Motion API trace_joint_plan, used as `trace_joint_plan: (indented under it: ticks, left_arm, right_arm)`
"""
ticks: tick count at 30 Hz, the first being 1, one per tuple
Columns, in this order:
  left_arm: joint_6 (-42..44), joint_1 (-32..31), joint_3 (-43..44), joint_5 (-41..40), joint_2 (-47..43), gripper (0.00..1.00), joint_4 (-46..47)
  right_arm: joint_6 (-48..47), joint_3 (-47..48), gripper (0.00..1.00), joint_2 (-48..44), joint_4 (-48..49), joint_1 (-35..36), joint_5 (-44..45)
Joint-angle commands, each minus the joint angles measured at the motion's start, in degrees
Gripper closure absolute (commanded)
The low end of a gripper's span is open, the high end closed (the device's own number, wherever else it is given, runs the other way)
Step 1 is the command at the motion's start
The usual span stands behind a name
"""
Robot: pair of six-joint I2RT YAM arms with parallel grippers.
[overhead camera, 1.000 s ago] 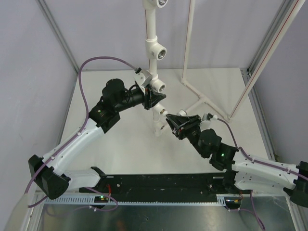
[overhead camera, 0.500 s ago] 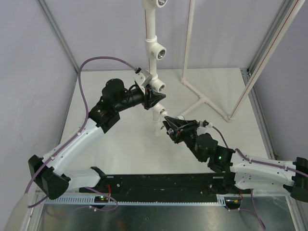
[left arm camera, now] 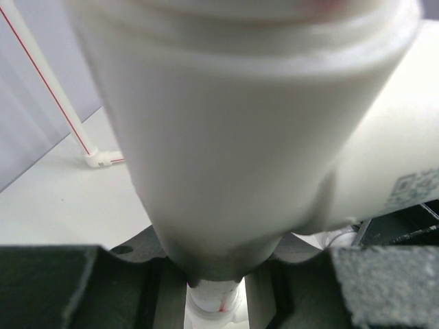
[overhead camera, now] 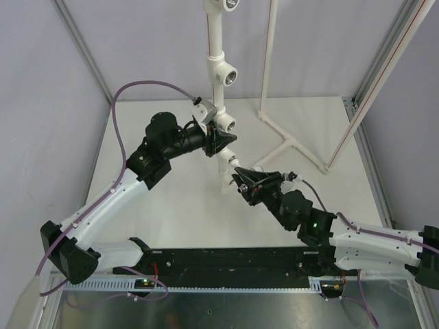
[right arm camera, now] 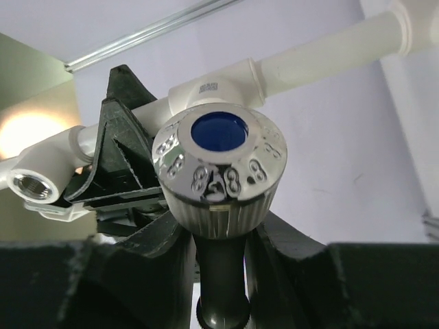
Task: Install the water faucets
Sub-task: Screw the water faucet onto the adaptor.
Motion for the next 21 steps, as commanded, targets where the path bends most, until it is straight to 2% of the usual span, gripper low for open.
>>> trace_joint_plan:
  ticks: [1,7,11,16,18,21]
  left_arm:
    - [-3.66,-2.13,0.51,6.28,0.13,1.00,-9.65]
    - [-3.99,-2.13,0.64,7.20,0.39,1.00,-9.69]
    - [-4.22,-2.16,0.72,7.14,0.39,1.00,-9.66]
    - [-4.58,-2.16,0.77,6.73,0.27,1.00,-9.73]
    - [-4.97,-2.22,0.98,6.74,0.41,1.00,-9.80]
    - [-5.56,-2.25,1.37,7.34,0.73,1.00,-10.13]
  right_arm:
    - [-11.01,-0.13,1.00,-3.04,-5.36,-2.83,-2.41]
    - [-40.24,6.36,1.00,-2.63,-12.07,-9.78,-8.30]
    - [-57.46,11.67,1.00,1.31,-12.75,-10.83,-11.21]
    - [-81.68,13.66,1.00,5.89,-6.97,-5.53,-6.00]
    - [-94.04,13.67,1.00,8.21,-3.21,-2.44,-1.26]
    - [-118.10,11.64,1.00,13.05,7.88,3.19,5.50]
